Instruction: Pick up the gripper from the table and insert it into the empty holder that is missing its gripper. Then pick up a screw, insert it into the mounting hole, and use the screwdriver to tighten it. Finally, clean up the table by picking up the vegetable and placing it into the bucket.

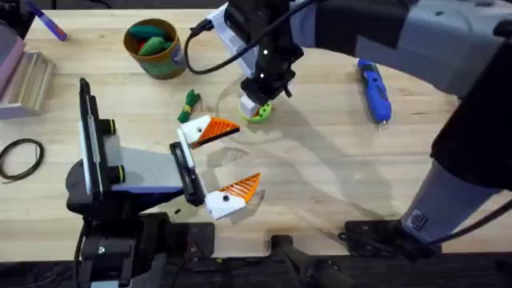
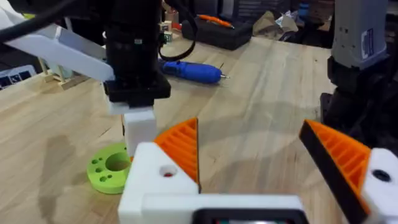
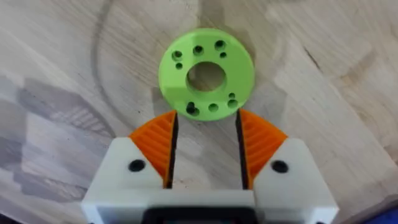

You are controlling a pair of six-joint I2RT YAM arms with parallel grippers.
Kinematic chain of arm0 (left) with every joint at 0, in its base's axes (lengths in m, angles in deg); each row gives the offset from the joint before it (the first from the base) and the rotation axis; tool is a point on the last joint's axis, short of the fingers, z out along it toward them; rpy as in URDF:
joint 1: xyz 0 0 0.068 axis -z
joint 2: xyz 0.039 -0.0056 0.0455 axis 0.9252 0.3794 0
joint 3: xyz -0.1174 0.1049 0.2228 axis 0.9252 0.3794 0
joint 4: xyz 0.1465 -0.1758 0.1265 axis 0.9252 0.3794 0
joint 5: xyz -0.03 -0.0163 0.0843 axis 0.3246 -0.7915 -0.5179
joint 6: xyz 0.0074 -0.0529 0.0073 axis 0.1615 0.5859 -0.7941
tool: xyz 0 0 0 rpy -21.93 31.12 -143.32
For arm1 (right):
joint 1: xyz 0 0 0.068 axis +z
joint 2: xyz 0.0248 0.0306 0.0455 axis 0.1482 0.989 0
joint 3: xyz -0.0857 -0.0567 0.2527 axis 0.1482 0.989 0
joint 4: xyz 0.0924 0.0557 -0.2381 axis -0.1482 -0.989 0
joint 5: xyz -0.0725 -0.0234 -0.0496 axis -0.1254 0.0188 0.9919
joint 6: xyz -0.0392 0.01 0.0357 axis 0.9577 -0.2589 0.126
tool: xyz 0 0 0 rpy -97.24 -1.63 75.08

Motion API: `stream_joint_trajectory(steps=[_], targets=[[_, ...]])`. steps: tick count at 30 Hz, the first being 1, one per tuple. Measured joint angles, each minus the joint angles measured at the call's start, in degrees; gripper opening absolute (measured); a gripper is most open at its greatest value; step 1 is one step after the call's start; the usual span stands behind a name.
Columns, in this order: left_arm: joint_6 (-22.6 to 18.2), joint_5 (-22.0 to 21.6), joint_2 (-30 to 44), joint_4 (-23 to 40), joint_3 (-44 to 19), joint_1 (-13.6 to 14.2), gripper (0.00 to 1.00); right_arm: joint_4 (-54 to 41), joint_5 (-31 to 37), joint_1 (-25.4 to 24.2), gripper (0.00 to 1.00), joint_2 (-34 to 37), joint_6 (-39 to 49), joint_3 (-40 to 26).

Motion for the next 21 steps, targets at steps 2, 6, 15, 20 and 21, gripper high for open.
stream_joint_trajectory(steps=[2,6,15,20,21], targets=[[0.00,0.00,0.00,0.00,0.00,0.00,0.985,-0.10,0.00,0.26,0.538,0.05,0.00,0.00],[0.00,0.00,0.00,0.00,0.00,0.00,0.985,0.02,0.00,0.77,0.529,0.05,0.00,-0.13],[0.00,0.00,0.00,-0.02,0.00,0.00,0.985,0.21,0.00,0.93,0.495,0.66,-0.02,-0.37],[0.00,0.00,-0.02,0.00,0.00,0.00,0.987,0.24,0.00,0.93,0.476,1.87,-0.05,-0.42],[0.00,0.00,-0.02,-0.02,0.00,0.00,0.986,0.25,0.00,0.95,0.471,2.07,-0.07,-0.42]])
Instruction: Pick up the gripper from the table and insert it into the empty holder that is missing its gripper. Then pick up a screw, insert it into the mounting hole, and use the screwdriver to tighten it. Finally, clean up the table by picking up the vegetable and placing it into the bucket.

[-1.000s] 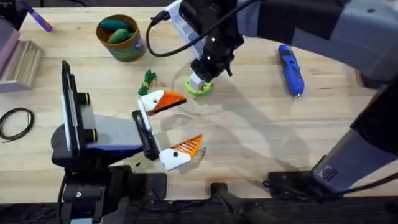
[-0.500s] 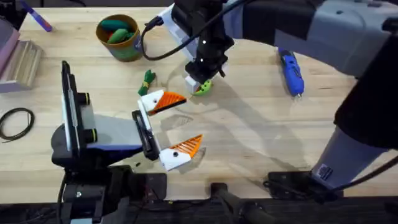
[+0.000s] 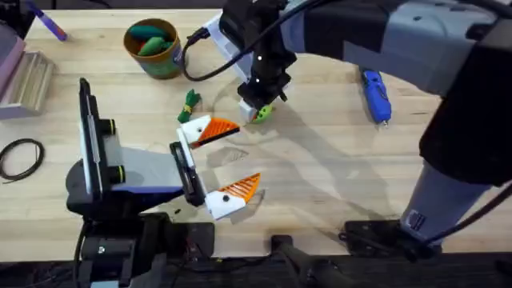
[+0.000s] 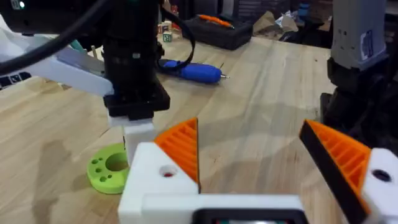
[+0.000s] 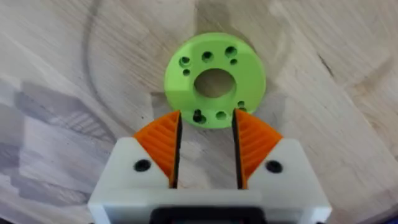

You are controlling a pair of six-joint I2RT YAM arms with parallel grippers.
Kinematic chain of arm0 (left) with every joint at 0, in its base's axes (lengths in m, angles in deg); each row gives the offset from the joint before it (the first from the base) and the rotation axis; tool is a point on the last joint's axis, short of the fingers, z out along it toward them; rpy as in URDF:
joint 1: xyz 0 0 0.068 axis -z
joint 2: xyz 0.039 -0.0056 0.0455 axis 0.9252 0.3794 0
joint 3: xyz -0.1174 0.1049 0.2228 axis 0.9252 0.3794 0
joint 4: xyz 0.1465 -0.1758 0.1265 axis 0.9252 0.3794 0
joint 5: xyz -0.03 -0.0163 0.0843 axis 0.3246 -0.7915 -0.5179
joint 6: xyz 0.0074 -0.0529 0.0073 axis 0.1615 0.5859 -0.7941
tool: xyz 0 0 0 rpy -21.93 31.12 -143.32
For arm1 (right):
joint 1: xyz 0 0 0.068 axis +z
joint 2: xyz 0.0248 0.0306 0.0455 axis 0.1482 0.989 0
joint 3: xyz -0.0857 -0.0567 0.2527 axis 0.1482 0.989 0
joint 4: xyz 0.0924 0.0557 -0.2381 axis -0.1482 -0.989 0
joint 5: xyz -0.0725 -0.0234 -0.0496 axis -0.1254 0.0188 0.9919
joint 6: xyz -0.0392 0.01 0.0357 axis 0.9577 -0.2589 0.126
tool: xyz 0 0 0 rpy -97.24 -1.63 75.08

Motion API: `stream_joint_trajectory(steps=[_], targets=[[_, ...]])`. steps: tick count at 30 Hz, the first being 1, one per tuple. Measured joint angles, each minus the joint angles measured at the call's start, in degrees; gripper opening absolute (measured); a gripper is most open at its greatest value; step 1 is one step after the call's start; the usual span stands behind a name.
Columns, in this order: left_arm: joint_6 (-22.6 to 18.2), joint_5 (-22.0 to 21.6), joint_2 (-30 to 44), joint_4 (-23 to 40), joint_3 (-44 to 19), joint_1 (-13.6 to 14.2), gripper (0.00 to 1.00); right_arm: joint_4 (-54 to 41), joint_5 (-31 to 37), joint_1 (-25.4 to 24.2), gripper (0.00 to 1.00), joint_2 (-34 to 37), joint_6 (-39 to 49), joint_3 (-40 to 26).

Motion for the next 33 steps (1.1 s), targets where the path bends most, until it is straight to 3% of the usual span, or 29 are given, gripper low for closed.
stream_joint_trajectory(steps=[22,33], targets=[[-0.02,0.00,0.00,0.02,0.00,0.00,0.986,-0.02,0.00,1.07,0.405,0.48,-0.17,0.00],[0.00,0.00,0.02,0.02,0.00,0.00,0.985,-0.07,0.11,1.07,0.302,1.51,-0.39,-0.11]])
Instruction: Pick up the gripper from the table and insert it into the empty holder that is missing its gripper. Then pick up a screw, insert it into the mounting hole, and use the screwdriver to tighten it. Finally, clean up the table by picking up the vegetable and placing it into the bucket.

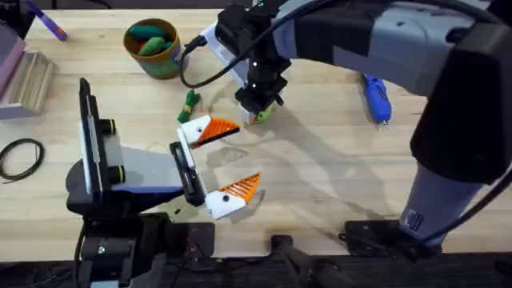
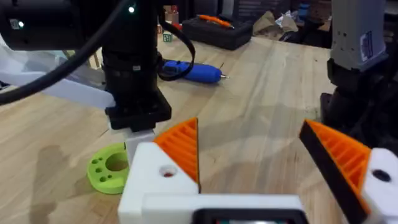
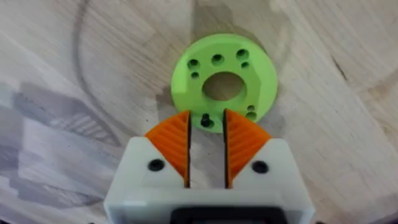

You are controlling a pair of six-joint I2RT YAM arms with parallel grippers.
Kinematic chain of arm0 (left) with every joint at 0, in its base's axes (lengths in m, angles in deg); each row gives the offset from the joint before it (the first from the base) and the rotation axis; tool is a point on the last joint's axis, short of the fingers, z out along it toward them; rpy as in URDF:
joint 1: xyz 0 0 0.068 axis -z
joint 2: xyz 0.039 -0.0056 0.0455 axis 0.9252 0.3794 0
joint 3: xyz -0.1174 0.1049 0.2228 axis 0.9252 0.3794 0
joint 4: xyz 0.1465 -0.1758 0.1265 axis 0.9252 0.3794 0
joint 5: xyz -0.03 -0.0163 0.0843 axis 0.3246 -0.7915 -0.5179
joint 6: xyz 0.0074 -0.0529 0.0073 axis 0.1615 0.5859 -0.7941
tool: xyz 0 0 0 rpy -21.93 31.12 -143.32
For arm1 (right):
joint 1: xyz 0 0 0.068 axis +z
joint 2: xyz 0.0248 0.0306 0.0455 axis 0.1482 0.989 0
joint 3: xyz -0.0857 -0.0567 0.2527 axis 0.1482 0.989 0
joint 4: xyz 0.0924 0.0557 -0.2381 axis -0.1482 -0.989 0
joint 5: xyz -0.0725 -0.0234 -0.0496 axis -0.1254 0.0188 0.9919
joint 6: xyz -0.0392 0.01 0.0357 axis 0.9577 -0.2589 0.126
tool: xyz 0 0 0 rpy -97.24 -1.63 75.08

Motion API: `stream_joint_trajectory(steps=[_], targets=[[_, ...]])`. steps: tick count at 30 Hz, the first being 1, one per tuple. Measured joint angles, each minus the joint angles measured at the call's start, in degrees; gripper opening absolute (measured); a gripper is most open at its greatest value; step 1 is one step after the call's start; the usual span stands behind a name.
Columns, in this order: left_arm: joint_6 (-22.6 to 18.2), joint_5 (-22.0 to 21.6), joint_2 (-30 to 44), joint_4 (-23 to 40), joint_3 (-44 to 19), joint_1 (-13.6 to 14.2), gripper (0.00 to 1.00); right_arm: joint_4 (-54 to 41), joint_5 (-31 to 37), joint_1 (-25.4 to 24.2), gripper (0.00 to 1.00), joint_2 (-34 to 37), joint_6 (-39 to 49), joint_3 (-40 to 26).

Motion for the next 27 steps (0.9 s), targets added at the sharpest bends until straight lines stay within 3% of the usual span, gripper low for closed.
stream_joint_trajectory(steps=[6,11,27], targets=[[-0.02,0.00,0.00,-0.02,0.00,0.00,0.985,0.02,0.04,0.00,0.175,0.00,0.00,0.00],[-0.01,0.00,0.00,-0.01,0.00,0.00,0.985,0.03,0.07,0.00,0.011,0.00,-0.17,0.00],[-0.02,0.00,-0.01,-0.01,0.00,0.00,0.985,-0.36,0.07,0.00,0.007,0.00,-0.17,-0.16]])
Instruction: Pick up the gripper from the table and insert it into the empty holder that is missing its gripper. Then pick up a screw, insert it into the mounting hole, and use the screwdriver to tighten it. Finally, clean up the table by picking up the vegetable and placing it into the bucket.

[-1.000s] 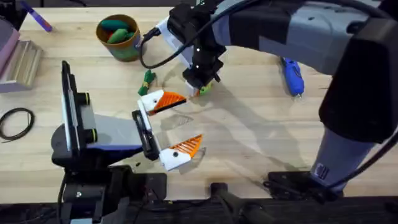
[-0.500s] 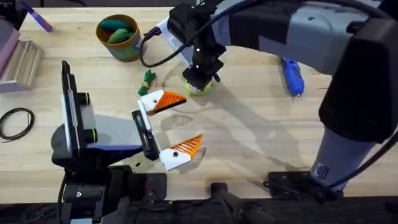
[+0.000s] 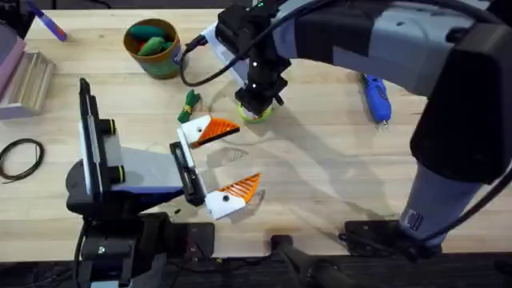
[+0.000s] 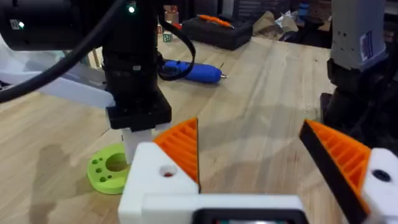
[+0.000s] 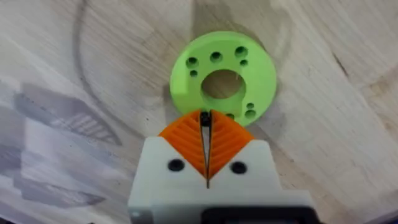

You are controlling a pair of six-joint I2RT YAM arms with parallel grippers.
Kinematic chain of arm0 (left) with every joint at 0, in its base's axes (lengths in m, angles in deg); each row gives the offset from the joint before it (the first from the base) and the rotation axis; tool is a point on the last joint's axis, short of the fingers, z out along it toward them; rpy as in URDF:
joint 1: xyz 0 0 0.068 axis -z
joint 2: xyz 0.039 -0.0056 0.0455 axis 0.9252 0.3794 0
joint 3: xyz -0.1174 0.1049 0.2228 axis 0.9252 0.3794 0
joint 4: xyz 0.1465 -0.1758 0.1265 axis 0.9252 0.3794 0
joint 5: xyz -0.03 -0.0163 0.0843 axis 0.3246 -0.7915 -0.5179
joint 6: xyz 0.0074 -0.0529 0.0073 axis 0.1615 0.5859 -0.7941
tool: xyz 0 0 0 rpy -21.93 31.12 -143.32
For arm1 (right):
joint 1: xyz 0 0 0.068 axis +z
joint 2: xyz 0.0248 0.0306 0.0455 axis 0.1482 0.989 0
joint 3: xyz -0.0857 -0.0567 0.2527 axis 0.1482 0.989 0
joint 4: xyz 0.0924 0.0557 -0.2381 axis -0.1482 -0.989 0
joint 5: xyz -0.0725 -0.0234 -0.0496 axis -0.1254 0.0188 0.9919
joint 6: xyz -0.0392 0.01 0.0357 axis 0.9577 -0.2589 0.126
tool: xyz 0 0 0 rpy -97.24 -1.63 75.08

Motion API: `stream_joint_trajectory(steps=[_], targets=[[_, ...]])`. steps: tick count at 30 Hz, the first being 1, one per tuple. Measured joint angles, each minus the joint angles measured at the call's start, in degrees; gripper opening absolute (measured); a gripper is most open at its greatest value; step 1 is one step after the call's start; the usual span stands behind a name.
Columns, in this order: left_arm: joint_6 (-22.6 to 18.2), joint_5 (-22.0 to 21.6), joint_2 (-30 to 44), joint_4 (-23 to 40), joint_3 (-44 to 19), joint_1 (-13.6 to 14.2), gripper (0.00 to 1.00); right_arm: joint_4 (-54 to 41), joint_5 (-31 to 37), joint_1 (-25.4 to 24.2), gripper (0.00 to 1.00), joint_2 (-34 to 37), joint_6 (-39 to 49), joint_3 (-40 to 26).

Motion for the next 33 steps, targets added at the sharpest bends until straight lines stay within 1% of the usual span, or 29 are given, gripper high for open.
stream_joint_trajectory(steps=[6,16,20,29,33], targets=[[0.02,0.00,0.01,0.01,0.00,0.00,0.985,-0.72,0.21,0.00,0.007,0.00,0.00,-1.77],[0.00,0.00,-0.01,0.00,0.00,0.00,0.986,-4.71,0.44,0.00,0.007,-0.21,0.00,-6.10],[0.00,0.00,0.00,-0.01,0.00,0.00,0.986,-6.77,0.44,0.00,0.007,-1.96,0.00,-7.78],[0.00,0.00,-0.01,0.01,0.00,0.00,0.986,-12.44,0.46,-0.13,0.006,-5.63,0.00,-16.49],[0.00,0.00,0.00,0.01,0.00,0.00,0.986,-13.04,0.46,-0.20,0.006,-8.60,0.00,-17.86]])
